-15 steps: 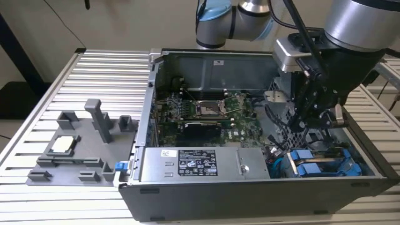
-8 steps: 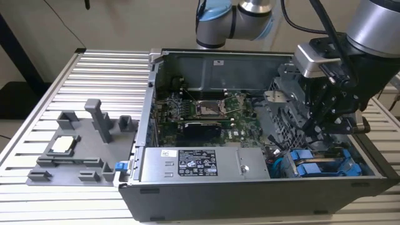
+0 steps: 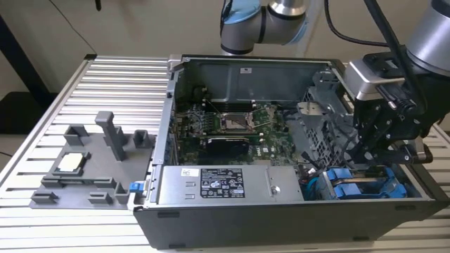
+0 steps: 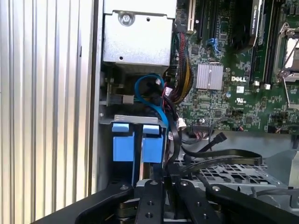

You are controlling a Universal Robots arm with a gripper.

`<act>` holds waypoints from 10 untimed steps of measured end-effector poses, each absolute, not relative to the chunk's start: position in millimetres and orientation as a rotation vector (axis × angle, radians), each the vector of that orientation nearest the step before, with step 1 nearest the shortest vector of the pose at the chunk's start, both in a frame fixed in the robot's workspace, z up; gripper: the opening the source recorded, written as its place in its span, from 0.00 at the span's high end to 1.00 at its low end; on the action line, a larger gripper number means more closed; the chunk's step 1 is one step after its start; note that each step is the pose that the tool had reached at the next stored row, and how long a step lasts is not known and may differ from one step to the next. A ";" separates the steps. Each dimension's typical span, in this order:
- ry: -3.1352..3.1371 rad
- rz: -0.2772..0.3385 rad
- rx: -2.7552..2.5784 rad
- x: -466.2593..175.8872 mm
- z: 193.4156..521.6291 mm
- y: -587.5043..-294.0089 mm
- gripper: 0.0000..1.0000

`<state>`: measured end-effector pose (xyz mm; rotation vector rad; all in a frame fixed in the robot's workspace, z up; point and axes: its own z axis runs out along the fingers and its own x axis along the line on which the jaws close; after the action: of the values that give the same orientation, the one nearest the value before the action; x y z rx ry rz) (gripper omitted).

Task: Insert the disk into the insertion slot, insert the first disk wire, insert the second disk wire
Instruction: 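Insert the second disk wire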

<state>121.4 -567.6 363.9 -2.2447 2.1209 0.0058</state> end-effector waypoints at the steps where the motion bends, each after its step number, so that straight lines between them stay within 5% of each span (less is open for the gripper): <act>1: 2.121 0.007 -2.244 122.6 363.4 -569.5 0.84; 10: 2.109 0.034 -2.228 126.8 360.3 -578.2 0.84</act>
<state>126.8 -578.2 360.3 -2.2284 2.1091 0.0343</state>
